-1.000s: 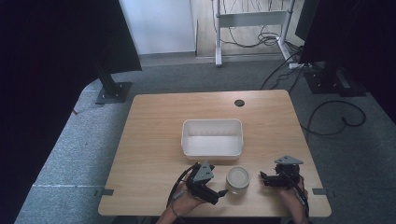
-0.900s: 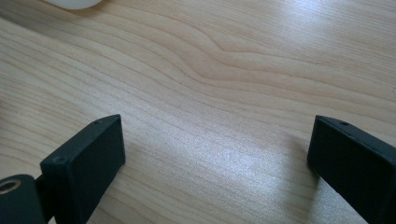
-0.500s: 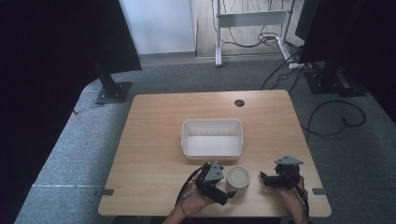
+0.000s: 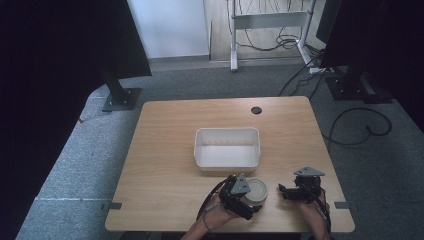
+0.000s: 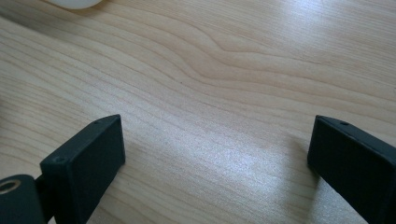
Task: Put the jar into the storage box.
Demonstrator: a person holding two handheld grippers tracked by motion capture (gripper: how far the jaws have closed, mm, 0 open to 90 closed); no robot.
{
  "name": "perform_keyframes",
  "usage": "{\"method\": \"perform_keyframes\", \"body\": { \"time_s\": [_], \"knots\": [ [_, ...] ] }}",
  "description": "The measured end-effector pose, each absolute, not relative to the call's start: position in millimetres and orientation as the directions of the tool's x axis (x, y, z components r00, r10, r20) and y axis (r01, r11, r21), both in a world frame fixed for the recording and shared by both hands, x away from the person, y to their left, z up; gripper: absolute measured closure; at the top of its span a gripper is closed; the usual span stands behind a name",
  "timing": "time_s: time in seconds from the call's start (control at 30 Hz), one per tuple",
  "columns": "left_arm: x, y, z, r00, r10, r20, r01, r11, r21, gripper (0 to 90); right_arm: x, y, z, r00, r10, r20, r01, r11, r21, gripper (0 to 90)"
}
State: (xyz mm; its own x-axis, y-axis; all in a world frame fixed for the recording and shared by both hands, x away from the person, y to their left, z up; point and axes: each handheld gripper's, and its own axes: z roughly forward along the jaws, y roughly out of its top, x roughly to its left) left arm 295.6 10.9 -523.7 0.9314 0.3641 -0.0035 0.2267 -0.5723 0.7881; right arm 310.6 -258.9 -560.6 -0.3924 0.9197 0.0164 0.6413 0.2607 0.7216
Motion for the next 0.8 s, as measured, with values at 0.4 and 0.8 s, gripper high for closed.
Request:
{"method": "perform_keyframes", "body": {
  "time_s": [0.4,0.8],
  "knots": [
    [300,-1,-531,0.923,0.385,0.01,0.236,-0.587,0.775,9.9,311,-259,-561,-0.393,0.92,0.017,0.642,0.261,0.721,3.7],
    [302,0,-526,0.916,0.401,0.004,0.253,-0.585,0.771,10.2,311,-259,-561,-0.392,0.92,0.017,0.642,0.261,0.721,3.7]
  ]
}}
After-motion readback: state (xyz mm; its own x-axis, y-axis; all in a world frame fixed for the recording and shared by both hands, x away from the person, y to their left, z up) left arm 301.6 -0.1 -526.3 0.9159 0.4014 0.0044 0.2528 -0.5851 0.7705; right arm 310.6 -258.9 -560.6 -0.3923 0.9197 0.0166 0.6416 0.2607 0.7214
